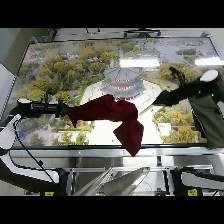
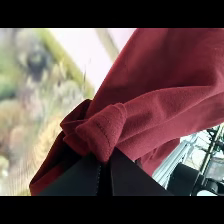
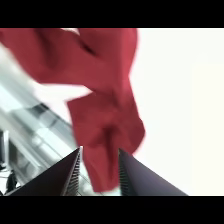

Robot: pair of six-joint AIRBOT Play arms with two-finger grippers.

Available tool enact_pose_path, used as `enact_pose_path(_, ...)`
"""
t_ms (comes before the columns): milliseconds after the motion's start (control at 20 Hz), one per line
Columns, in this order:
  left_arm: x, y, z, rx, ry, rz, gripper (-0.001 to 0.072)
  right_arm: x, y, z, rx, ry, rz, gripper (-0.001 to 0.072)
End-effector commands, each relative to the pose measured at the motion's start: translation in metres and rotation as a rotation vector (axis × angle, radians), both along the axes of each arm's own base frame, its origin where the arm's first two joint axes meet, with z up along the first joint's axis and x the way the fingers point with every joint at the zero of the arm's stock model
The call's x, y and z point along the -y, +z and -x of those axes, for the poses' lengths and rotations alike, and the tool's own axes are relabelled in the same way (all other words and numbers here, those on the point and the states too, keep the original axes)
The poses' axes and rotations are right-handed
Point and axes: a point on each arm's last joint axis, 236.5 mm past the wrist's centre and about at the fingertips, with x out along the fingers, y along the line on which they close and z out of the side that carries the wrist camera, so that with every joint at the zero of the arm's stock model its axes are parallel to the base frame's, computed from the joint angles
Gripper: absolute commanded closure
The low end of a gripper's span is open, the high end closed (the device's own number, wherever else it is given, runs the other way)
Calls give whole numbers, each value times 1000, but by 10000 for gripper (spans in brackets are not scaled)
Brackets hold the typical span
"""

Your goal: Fold the shirts.

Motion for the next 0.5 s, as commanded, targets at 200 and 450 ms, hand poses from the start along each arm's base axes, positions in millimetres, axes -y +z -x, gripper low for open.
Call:
enact_pose_path(200, 3, 0, 1, 2, -11, 2, 688, -27, -120, 83, -138, -105, 105, 253)
enact_pose_path(450, 4, 1, 2, -1, -16, 7, 688, -65, -141, 78, -159, -119, 72, 254)
